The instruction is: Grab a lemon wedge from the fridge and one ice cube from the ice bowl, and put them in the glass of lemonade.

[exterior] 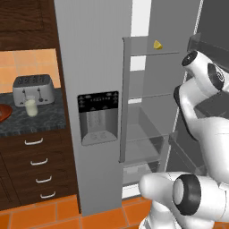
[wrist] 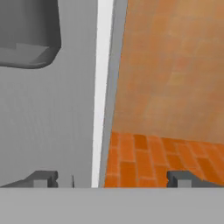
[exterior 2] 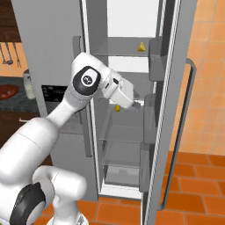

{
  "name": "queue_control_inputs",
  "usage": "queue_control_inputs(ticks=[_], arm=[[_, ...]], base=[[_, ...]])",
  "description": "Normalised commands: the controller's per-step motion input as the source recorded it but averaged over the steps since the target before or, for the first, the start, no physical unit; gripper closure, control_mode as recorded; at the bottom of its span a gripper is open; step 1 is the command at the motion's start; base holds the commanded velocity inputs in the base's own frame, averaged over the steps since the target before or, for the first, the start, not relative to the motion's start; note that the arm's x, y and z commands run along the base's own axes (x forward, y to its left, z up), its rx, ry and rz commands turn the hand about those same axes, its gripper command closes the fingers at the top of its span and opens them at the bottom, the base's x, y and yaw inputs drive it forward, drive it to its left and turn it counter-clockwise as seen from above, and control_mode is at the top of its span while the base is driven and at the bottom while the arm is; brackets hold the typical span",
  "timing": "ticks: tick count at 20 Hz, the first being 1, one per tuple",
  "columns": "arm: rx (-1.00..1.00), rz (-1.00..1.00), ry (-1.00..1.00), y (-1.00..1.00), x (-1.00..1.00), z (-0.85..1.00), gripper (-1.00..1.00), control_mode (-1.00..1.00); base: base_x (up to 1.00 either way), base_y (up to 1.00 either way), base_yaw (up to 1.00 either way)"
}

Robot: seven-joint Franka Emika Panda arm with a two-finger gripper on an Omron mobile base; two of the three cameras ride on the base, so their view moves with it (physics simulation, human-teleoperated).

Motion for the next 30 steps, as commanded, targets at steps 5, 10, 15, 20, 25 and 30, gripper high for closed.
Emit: queue_control_inputs(ticks=[5,10,15,20,25,30], arm=[[0.0,0.35,0.01,0.95,-0.45,0.42,-1.0,-1.0],[0.0,0.39,0.05,1.0,-0.35,0.35,-1.0,-1.0],[0.04,0.45,0.09,1.0,-0.19,0.19,-1.0,-1.0],[0.27,0.63,0.13,0.85,0.07,0.0,-1.0,-1.0],[0.09,0.54,0.23,0.28,-0.21,0.14,-1.0,-1.0],[0.04,0.04,-0.06,0.0,-0.7,0.3,-1.0,-1.0]], base=[[0.0,0.0,0.0],[0.0,0.0,0.0],[0.0,0.0,0.0],[0.0,0.0,0.0],[0.0,0.0,0.0],[0.0,0.0,0.0]])
